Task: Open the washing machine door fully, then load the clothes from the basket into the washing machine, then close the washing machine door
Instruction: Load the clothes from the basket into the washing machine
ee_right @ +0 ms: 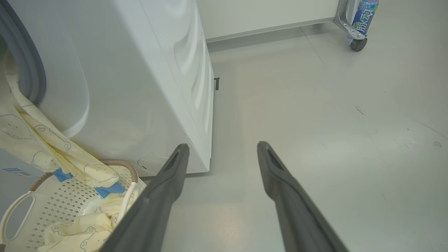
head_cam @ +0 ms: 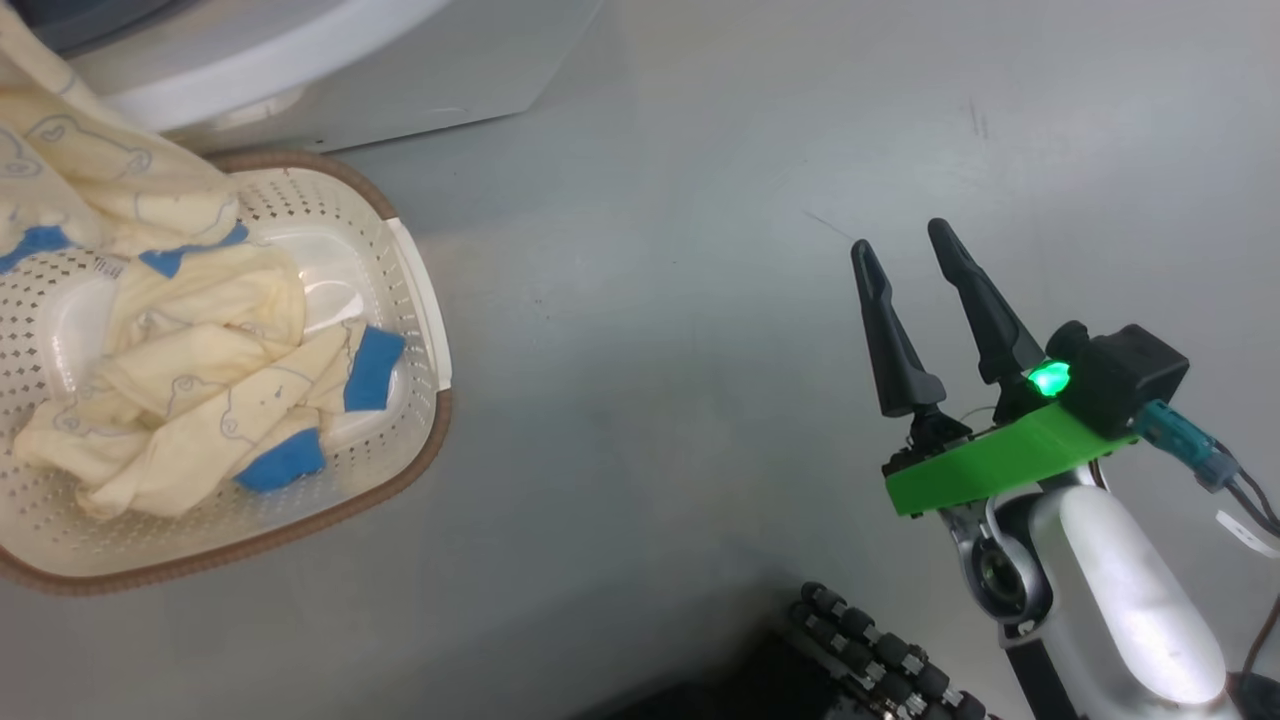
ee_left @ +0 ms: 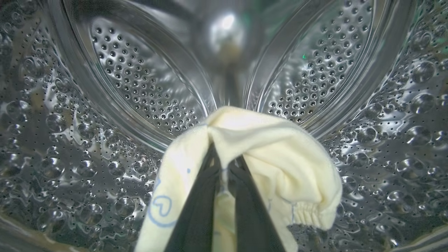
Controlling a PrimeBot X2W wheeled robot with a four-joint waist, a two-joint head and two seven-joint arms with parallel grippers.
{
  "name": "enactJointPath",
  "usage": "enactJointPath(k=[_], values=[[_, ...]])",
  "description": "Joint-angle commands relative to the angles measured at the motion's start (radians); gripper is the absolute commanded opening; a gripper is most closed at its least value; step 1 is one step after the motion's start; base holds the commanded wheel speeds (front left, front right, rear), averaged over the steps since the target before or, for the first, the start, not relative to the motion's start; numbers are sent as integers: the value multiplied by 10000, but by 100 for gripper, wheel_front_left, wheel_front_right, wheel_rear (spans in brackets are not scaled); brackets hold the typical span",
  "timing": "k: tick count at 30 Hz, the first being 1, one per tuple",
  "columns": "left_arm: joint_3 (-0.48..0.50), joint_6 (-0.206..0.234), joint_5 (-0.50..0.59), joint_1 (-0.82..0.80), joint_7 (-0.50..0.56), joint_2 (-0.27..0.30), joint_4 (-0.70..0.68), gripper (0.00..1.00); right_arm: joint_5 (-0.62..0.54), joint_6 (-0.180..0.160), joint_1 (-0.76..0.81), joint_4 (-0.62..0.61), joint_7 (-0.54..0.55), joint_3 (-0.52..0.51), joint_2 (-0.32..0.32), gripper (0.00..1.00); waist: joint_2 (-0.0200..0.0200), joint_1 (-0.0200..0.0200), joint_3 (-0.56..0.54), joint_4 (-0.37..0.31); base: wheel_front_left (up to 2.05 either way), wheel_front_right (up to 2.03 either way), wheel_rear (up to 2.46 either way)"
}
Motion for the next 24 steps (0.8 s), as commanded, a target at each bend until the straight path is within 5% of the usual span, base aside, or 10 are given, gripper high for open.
enactJointPath(k=[1, 14, 19, 24], values=[[39, 66, 141, -508, -135, 536, -339, 0, -18, 4, 18, -265, -65, 156, -20, 100, 0, 0, 10, -13, 0, 0, 0], [-347, -24, 117, -684, 651, 430, 1043, 3, 27, 4, 95, -141, -65, 137, -20, 100, 0, 0, -303, 24, 0, 0, 0], [-457, 25, 75, -756, 1122, 319, 1492, 100, 6, 4, 148, -125, -65, 101, -20, 100, 0, 0, -468, 51, 0, 0, 0], [-562, -28, -8, -703, 1648, 182, 1930, 100, 25, 4, 173, -108, -65, 81, -20, 100, 0, 0, -599, 73, 0, 0, 0]])
